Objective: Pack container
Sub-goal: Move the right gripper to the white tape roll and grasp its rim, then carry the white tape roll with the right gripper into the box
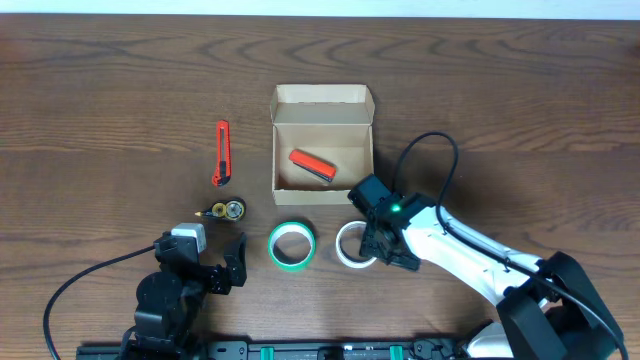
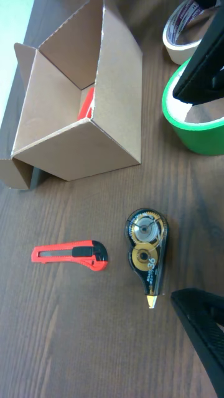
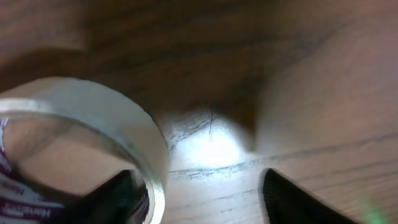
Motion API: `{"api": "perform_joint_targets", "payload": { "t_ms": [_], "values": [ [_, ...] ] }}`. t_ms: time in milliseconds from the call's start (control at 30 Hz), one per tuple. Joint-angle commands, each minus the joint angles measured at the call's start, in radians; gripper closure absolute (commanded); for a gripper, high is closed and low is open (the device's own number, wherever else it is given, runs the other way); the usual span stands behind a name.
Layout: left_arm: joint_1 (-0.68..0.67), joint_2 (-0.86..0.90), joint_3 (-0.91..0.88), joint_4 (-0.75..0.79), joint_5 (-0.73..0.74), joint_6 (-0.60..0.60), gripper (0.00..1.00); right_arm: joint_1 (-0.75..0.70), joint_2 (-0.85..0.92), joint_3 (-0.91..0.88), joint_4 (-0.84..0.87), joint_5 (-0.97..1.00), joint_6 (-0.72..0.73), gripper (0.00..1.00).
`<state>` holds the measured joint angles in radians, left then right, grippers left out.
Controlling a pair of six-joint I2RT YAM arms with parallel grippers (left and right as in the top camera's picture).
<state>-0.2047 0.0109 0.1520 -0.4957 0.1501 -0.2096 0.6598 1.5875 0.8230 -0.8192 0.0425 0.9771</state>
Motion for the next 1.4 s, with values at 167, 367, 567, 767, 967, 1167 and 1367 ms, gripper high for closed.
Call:
{"api": "perform_joint_targets", "payload": {
  "t_ms": [167, 367, 567, 767, 967, 1167, 1367],
  "values": [
    [-0.003, -0.006, -0.014, 0.002, -0.004, 0.006, 0.05, 0.010, 0.012, -0.007, 0.026, 0.014, 0.018, 0.92],
    [-0.003, -0.006, -0.014, 0.002, -0.004, 0.006, 0.05, 0.009, 0.013, -0.008, 0.026, 0.028, 0.017, 0.99],
    [-0.003, -0.006, -0.014, 0.002, -0.004, 0.006, 0.05, 0.009, -0.038, 0.003, -0.076, 0.029, 0.017, 0.99],
    [-0.003, -0.006, -0.014, 0.002, -0.004, 0.006, 0.05, 0.010, -0.215, 0.050, -0.199, 0.029, -0.003, 0.99],
    [-0.003, -0.006, -0.014, 0.002, -0.004, 0.006, 0.05, 0.006, -0.351, 0.184, -0.229, 0.051, -0.261, 0.99],
    [-0.003, -0.006, -0.014, 0.002, -0.004, 0.006, 0.05, -0.034, -0.296, 0.367, -0.219, 0.108, -0.599, 0.99],
    [-0.003, -0.006, -0.014, 0.002, -0.004, 0.006, 0.05, -0.090, -0.107, 0.543, -0.165, 0.111, -0.958, 0.99]
  ]
}}
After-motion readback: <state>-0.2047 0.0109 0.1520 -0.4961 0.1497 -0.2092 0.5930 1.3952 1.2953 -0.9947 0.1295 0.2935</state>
